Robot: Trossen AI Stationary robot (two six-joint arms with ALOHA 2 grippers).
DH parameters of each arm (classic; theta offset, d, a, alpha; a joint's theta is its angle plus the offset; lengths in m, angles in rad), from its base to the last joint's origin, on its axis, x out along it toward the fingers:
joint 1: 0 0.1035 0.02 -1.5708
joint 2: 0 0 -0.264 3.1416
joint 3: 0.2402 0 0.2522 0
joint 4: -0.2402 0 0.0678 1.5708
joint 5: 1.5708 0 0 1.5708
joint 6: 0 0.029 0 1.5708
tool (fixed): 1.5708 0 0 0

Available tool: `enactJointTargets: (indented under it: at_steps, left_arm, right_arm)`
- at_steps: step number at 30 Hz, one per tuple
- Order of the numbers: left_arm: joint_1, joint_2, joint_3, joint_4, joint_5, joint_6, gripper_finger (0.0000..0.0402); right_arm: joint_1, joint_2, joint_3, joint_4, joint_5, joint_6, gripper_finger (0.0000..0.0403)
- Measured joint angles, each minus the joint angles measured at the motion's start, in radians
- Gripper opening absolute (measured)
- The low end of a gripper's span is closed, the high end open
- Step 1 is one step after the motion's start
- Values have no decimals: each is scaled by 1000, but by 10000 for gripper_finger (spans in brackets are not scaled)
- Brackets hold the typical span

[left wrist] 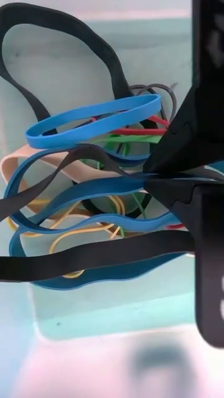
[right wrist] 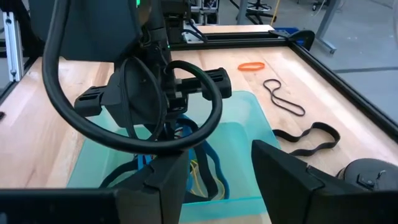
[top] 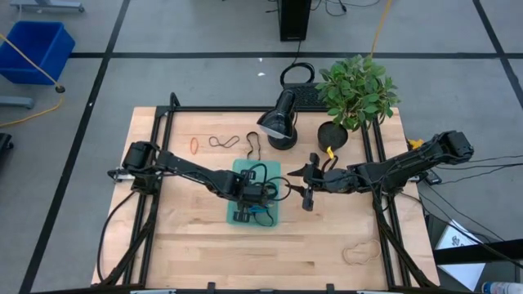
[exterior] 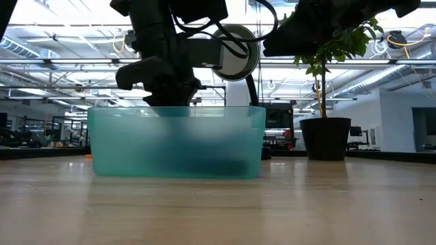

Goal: Pick and place rubber bands into bin
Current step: Put the bottom black rubber band into the basket, then put the white rubber band into the basket

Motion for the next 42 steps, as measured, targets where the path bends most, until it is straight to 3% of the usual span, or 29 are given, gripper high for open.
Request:
enactJointTargets:
  at_steps: [4,11,16,22,25,29,32,37,42]
  left_arm:
    - [0,-1,0,-22,0,4,59]
    - [-1,-48,0,-56,0,2,154]
    - [0,-128,0,-56,0,4,196]
    - [1,-234,0,-49,-4,6,211]
    - [5,-282,0,-36,9,7,212]
    - [27,-337,0,-3,106,38,212]
    - [57,-370,-1,16,203,68,212]
    - [104,-406,-1,61,351,115,212]
    - [135,-418,-2,95,375,151,212]
  right_arm:
    - [0,0,0,0,-2,29,174]
    - [0,0,0,8,-2,29,170]
    - [0,0,0,33,-2,28,171]
    - [2,-10,0,36,-6,24,169]
    - [23,-46,0,36,-46,-72,172]
    - [86,-108,0,3,-47,-183,172]
    - [124,-154,17,-118,-24,-126,170]
    - [200,-157,150,-513,-26,13,171]
    - [281,-97,297,-843,-46,223,173]
